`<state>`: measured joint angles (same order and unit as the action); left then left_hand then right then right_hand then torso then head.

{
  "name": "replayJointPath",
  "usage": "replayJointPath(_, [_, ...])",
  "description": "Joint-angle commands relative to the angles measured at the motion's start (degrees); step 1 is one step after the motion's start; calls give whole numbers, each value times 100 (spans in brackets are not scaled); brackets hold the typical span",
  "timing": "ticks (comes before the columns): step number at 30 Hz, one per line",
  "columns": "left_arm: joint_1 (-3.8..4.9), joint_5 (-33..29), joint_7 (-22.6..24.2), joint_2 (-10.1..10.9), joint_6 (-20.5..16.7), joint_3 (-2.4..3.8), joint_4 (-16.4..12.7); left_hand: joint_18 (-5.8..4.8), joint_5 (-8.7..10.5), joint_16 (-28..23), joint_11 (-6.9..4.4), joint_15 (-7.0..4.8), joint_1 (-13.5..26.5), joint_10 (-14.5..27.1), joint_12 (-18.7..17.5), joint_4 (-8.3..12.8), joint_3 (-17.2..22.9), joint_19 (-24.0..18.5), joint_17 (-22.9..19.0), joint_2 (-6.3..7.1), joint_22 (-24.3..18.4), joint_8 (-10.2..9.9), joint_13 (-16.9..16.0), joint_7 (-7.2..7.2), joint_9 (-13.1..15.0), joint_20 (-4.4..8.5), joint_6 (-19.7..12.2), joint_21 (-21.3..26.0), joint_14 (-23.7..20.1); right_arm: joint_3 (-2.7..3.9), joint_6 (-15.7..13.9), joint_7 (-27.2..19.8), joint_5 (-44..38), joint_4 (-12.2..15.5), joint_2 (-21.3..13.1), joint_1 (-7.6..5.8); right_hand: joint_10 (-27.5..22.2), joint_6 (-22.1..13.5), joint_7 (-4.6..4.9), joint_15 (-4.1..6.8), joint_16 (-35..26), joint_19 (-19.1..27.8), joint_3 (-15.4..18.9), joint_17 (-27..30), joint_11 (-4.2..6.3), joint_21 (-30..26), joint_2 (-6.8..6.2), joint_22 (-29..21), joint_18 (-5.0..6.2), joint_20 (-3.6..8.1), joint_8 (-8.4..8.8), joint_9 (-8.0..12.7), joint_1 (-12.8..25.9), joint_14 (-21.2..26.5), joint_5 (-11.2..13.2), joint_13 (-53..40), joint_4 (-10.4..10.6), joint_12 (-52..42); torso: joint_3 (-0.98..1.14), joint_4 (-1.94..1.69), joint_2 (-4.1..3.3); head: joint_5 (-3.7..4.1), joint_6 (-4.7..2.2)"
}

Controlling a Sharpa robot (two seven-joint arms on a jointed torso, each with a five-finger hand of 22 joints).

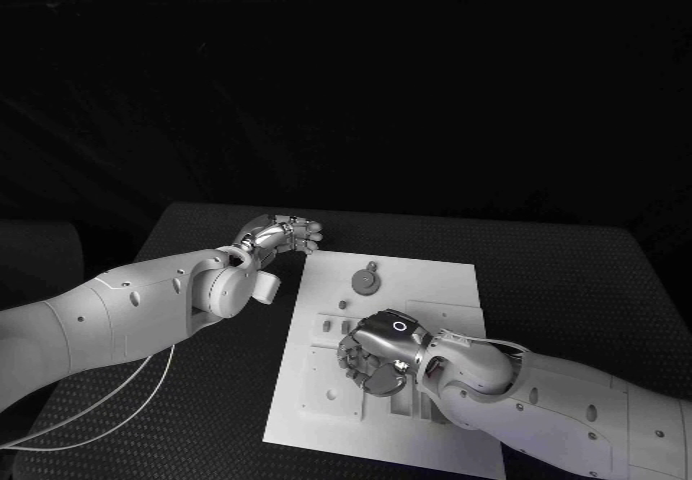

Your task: Assemble the parts on the task board

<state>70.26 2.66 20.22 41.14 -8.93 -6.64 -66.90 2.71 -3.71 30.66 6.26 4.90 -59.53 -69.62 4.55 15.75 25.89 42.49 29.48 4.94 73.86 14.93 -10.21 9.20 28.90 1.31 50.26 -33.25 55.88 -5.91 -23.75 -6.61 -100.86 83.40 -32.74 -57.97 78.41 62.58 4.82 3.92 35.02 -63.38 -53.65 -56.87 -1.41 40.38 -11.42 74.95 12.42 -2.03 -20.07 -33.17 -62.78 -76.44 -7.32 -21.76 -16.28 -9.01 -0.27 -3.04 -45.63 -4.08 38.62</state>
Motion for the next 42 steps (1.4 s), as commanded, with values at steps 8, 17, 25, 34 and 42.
replayJointPath(8, [7,-35,60,11,13,6,-35,77,-10,-48,18,1,49,-6,-27,22,28,-26,17,15,12,18,8,46,-8,-41,7,32,-51,-9,133,105,-221,-28,-78,16,32,15,-1,45,37,-14,24,-6,-6,36,48,127,258,23,27,2,-98,17,17,-20,-5,-33,-1,4,2,-9,19])
replayJointPath(17, [7,-35,61,-1,21,6,-9,79,-13,-62,21,6,41,-8,-29,22,35,-34,27,9,15,19,10,48,-12,-47,5,41,-60,-8,113,121,-247,2,-129,14,38,20,-4,47,44,-18,17,-7,-3,58,42,127,258,30,28,-7,-105,15,34,-34,-8,-31,13,9,1,-37,35])
replayJointPath(25, [7,-35,60,-11,21,6,-3,79,-14,-70,21,8,39,-9,-31,21,39,-40,34,7,17,21,12,49,-14,-50,4,47,-66,-6,76,122,-217,79,-192,9,41,23,-5,49,48,-19,12,-8,-2,70,40,126,258,33,29,-13,-107,14,47,-43,-7,-30,4,12,4,-39,21])
replayJointPath(34, [7,-35,58,-5,19,6,2,80,-13,-76,23,9,38,-9,-32,21,40,-43,40,7,19,22,13,50,-16,-52,3,51,-68,-4,143,101,-180,196,-258,-29,44,25,-5,49,51,-19,9,-8,-1,78,38,125,258,35,30,-17,-106,14,52,-49,-5,-28,-1,12,2,-42,24])
replayJointPath(42, [7,-35,58,-7,20,6,3,80,-13,-79,24,10,39,-9,-33,19,41,-44,44,8,19,22,14,51,-17,-54,3,55,-69,-4,190,72,-158,244,-248,-56,47,28,-6,51,56,-19,10,-9,0,89,40,124,258,36,31,-23,-100,13,42,-58,-2,-27,-3,11,2,-34,25])
